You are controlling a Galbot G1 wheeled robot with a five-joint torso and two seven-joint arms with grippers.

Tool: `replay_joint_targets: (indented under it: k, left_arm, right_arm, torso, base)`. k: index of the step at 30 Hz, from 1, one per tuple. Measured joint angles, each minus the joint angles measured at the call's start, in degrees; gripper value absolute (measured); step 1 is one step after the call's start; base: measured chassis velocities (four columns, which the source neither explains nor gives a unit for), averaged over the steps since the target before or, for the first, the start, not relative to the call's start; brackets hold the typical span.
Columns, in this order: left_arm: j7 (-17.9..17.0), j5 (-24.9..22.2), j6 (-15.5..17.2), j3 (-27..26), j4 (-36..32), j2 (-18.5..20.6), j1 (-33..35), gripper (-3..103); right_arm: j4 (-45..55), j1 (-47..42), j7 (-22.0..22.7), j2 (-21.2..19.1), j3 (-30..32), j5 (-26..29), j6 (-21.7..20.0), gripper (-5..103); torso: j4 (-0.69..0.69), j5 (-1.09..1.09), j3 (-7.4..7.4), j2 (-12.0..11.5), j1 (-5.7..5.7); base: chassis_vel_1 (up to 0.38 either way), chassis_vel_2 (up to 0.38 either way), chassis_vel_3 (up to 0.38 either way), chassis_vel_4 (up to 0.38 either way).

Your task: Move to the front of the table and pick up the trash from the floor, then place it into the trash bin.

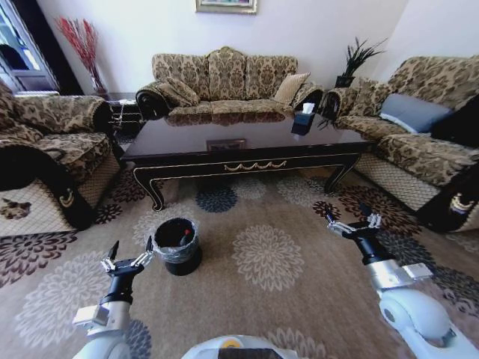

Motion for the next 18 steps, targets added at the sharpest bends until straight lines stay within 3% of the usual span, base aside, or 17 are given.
replay_joint_targets:
  k: [9, 18]
  left_arm:
    - [0.0, 0.0, 0.0, 0.0, 0.0, 0.0, 0.0, 100]
    - [0.0, -0.1, 0.0, 0.0, 0.0, 0.0, 0.0, 100]
  right_arm:
    - [0.0, 0.0, 0.1, 0.0, 0.0, 0.0, 0.0, 100]
    - [0.0, 0.0, 0.1, 0.0, -0.1, 0.0, 0.0, 100]
  torso:
    - [0.0, 0.01, 0.0, 0.0, 0.0]
    - [0.0, -0.02, -0.01, 0.0, 0.0]
  base:
    - [0.099, -0.209, -0.098, 0.197]
    - [0.268, -0.302, -0.271, 0.283]
